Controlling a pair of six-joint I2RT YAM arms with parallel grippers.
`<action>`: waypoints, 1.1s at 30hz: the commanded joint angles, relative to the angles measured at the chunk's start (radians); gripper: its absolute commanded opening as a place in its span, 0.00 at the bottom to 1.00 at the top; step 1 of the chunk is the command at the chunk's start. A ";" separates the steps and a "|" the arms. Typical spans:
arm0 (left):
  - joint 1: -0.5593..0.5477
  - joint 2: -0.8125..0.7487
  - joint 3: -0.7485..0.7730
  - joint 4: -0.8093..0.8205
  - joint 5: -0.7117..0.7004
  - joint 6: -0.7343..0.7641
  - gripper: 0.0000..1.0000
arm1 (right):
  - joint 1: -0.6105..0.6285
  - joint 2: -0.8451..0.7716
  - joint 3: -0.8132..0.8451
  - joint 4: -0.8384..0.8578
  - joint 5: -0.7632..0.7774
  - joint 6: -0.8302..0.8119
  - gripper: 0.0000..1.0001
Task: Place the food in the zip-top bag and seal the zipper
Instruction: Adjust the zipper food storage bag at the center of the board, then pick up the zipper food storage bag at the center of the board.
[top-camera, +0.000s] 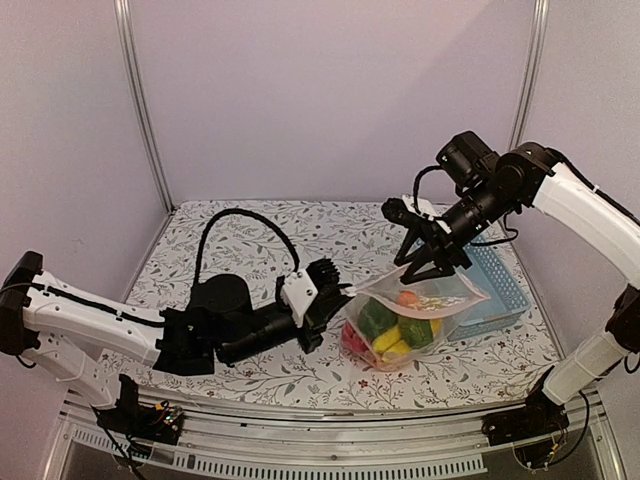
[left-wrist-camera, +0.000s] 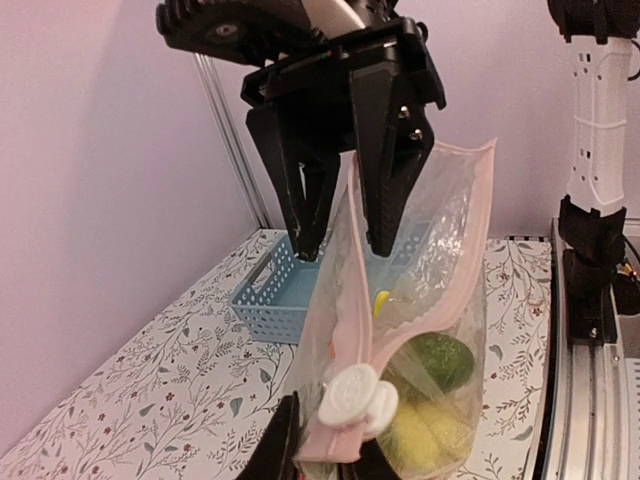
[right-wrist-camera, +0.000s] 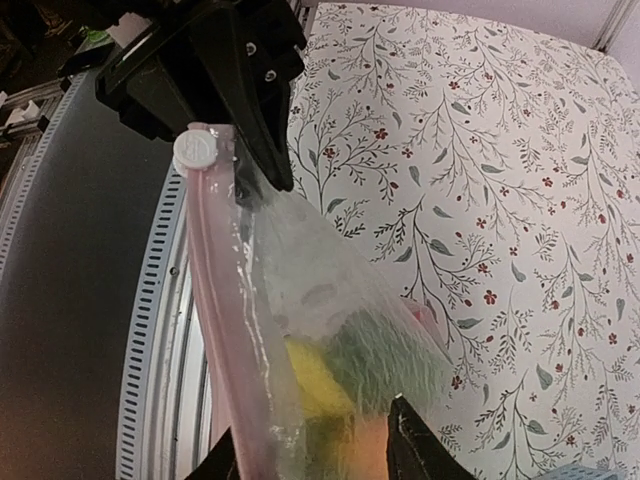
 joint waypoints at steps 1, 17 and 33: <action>0.022 -0.011 0.013 0.056 -0.018 0.000 0.09 | -0.084 -0.061 -0.008 -0.081 -0.064 -0.016 0.45; 0.073 0.044 0.104 -0.148 0.197 -0.006 0.29 | -0.171 -0.210 -0.186 -0.093 -0.135 -0.044 0.43; 0.054 0.005 0.139 -0.306 0.203 0.064 0.47 | -0.172 -0.128 -0.135 -0.062 -0.170 -0.023 0.20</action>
